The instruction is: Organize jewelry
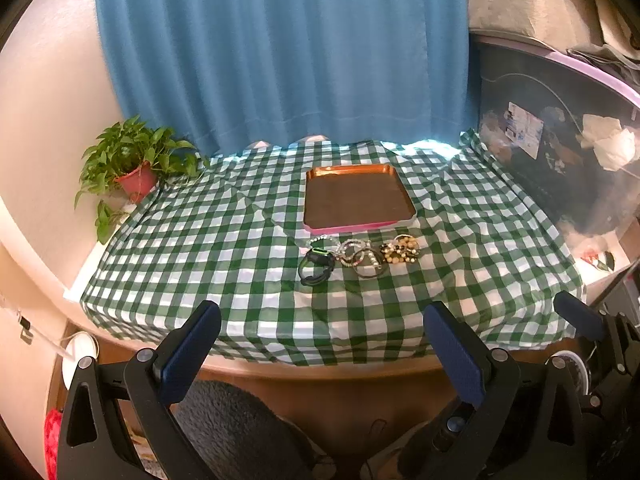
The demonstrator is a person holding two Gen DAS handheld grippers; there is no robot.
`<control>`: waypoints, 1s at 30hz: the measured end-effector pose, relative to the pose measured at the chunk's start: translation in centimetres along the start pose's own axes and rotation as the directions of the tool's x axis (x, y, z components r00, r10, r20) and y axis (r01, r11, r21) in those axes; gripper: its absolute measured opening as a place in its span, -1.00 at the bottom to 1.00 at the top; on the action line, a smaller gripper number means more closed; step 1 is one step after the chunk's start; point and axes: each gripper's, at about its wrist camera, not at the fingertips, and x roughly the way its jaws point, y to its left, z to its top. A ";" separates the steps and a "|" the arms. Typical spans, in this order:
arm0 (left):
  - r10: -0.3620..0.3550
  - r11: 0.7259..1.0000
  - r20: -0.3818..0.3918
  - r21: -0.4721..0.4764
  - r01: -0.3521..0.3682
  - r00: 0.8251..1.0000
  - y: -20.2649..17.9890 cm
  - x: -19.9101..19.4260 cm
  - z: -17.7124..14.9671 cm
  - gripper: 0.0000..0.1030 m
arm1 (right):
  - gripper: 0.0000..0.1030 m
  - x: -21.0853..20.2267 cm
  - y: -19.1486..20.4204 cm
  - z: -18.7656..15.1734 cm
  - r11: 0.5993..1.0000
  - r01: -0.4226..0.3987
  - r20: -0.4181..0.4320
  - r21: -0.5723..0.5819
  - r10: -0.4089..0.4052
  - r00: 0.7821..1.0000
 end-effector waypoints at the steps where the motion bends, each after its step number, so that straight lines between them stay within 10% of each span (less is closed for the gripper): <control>1: 0.000 1.000 0.000 0.001 0.000 1.000 0.0 0.0 0.0 0.95 | 1.00 -0.1 -0.1 -0.1 1.000 0.000 0.002 0.000 0.000 1.000; 27: -0.023 1.000 -0.044 -0.005 0.023 0.999 -1.4 -3.5 0.9 0.95 | 1.00 -2.8 -0.6 -0.7 1.000 0.000 0.039 0.009 0.000 0.999; 30: -0.161 0.980 -0.093 -0.133 0.148 0.983 0.0 -3.8 0.7 0.95 | 1.00 -3.5 -0.4 -1.3 1.000 0.000 0.045 0.010 0.000 0.999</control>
